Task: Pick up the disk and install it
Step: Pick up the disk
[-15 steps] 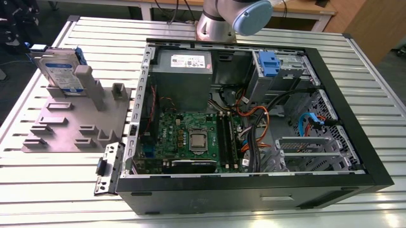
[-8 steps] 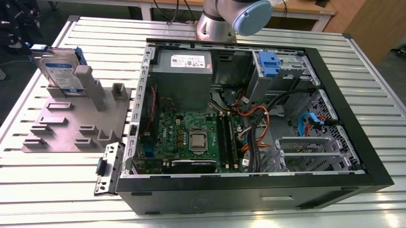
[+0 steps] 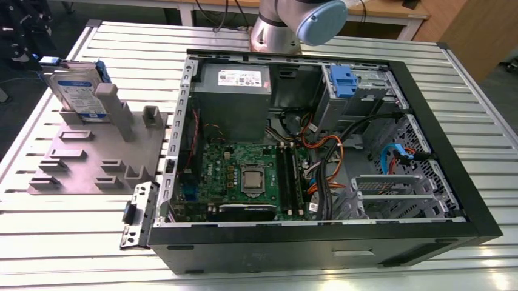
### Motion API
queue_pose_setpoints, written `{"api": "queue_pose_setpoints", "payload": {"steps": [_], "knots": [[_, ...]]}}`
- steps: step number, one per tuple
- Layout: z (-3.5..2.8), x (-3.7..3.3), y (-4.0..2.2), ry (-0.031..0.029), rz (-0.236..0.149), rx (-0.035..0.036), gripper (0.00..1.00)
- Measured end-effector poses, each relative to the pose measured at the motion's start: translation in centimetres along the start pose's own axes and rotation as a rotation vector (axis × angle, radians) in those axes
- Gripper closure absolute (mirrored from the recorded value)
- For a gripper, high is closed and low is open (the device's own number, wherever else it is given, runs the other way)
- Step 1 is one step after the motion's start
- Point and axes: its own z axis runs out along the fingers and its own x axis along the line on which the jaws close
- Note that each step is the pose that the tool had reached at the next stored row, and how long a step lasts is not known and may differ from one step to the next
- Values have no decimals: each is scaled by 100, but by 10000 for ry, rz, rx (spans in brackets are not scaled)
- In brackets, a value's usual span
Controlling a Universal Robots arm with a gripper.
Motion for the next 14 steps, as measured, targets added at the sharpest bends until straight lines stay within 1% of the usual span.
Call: {"api": "queue_pose_setpoints", "payload": {"steps": [8,9,12,14], "knots": [[4,0,0,-1,-14,1,41],[8,0,0,-1,-50,1,41],[22,1,3,-6,-344,-8,41],[37,-4,6,-9,-366,-9,41]]}}
